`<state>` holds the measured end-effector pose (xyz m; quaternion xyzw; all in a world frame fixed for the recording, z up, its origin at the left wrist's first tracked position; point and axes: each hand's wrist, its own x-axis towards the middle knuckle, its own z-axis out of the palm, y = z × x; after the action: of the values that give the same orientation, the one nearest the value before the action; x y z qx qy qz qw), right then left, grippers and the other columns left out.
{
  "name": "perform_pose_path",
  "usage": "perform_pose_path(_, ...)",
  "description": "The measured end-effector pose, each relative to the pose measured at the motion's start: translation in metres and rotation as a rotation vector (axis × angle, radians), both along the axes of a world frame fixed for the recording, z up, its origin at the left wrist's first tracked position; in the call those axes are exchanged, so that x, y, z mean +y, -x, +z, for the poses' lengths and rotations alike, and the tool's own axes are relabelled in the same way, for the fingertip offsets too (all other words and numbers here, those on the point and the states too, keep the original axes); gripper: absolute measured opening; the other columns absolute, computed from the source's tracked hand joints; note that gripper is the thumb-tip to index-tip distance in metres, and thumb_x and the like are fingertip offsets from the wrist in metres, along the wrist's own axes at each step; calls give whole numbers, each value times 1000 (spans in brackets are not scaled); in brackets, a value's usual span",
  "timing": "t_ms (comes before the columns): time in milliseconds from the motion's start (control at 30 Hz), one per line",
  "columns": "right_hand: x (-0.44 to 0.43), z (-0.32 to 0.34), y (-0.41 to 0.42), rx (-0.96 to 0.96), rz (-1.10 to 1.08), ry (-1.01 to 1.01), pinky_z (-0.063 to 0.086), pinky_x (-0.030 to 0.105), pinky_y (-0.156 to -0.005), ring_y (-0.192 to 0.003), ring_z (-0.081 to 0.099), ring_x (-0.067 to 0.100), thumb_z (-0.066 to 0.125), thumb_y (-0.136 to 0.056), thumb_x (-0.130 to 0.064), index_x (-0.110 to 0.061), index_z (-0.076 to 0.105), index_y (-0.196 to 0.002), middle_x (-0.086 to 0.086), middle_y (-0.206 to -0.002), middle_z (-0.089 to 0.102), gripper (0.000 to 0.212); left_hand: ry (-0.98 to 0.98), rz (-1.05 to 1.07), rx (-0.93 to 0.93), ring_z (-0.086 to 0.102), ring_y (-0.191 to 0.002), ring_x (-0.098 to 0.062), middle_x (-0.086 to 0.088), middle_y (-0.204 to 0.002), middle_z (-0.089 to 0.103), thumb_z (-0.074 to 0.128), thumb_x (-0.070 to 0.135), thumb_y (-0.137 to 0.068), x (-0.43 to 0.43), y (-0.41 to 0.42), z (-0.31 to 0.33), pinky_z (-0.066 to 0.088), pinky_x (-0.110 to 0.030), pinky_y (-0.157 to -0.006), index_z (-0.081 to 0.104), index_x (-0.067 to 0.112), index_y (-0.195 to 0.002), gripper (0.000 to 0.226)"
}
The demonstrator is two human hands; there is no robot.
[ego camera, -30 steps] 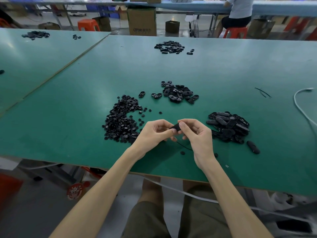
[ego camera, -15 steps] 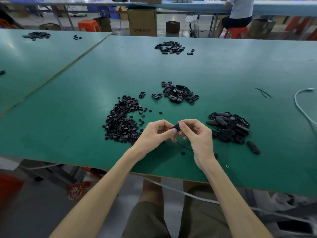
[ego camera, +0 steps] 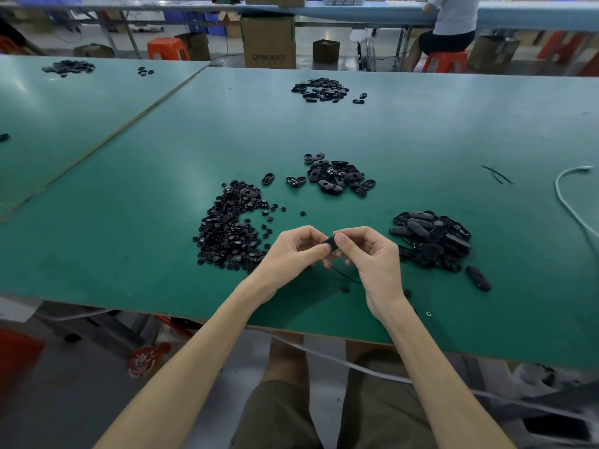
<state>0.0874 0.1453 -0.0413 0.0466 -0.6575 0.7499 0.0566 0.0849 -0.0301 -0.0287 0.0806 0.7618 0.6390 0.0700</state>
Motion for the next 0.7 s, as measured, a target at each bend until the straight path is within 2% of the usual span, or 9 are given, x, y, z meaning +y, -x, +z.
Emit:
perform_pose_path(200,0,-1,1,-15,-7,1,52,17,-65,-67,67,6,81,-89,-9,-15,79,-89,0,-78,77,6,47,50,13,71,-79,-18,-14,-89,77,67,11,-97,5,-2,3,54,-45,-93,66,5,-96,6)
perform_pose_path(367,0,-2,2,-23,-11,-19,53,18,-70,-70,67,6,82,-89,-10,-19,79,-86,-1,-80,78,9,113,122,32,68,-74,-20,-21,-83,73,66,7,-93,13,-4,7,55,-44,-84,63,2,-92,5)
perform_pose_path(500,0,-3,2,-29,-13,-30,54,20,-73,-73,68,7,82,-89,-11,-21,80,-85,0,-83,79,11,129,139,27,66,-73,-23,-23,-80,72,65,6,-90,14,-3,8,55,-47,-83,63,2,-91,4)
perform_pose_path(700,-1,-1,2,-30,-27,-36,54,19,-73,-76,69,6,82,-89,-10,-19,79,-86,-1,-84,79,10,144,134,20,63,-69,-19,-22,-81,72,65,7,-90,14,-3,10,50,-35,-74,62,2,-91,6)
